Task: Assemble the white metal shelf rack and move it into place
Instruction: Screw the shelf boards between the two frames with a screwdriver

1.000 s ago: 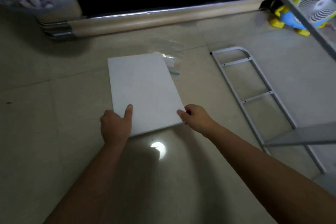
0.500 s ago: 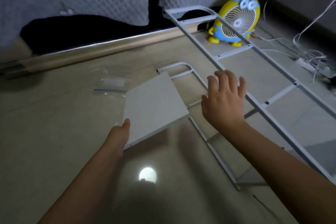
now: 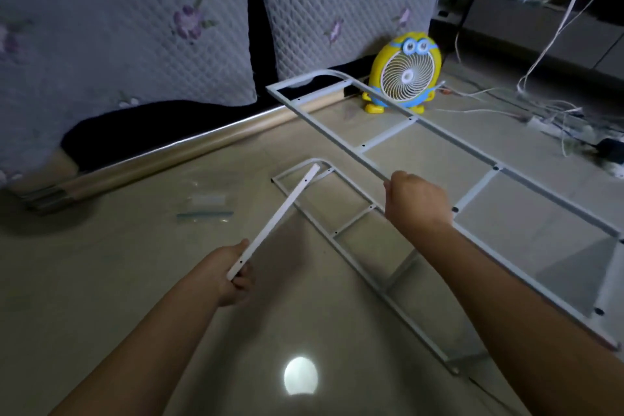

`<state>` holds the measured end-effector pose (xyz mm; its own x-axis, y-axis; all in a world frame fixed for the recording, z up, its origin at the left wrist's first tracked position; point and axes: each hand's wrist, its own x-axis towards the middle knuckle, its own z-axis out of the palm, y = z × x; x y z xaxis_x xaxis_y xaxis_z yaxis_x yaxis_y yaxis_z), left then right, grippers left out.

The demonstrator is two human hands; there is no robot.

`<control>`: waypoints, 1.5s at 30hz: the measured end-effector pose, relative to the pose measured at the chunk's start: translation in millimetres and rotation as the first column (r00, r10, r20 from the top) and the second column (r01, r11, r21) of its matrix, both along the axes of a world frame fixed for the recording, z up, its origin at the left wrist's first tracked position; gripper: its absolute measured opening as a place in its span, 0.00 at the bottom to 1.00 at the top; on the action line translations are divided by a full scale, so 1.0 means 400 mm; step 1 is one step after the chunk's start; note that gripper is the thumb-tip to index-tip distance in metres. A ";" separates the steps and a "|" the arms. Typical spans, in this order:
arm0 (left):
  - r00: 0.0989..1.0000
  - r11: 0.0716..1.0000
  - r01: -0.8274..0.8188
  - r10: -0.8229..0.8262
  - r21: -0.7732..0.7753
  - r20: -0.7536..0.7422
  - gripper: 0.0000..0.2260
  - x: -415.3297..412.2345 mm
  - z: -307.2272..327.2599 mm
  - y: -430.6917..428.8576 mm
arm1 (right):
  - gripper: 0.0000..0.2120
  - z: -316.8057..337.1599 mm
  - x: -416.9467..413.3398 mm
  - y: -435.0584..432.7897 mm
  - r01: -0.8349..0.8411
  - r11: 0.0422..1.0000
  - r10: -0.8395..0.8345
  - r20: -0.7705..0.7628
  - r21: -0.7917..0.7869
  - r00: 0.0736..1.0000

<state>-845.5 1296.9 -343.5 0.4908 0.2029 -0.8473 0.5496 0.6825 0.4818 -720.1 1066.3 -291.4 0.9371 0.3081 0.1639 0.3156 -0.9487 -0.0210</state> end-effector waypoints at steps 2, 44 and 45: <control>1.000 1.000 -0.013 0.013 -0.005 -0.004 0.13 0.007 0.017 -0.018 | 0.14 0.006 0.000 -0.034 -0.068 0.997 0.070 0.066 -0.033 0.995; 0.868 0.499 0.279 -0.496 0.821 0.006 0.15 0.139 -0.055 -0.231 | 0.11 0.002 0.013 -0.162 -0.169 0.974 0.194 -0.166 0.154 0.967; 0.820 0.222 0.355 -0.541 0.908 -0.189 0.14 0.139 -0.051 -0.224 | 0.11 0.002 0.012 -0.164 -0.170 0.974 0.194 -0.162 0.151 0.968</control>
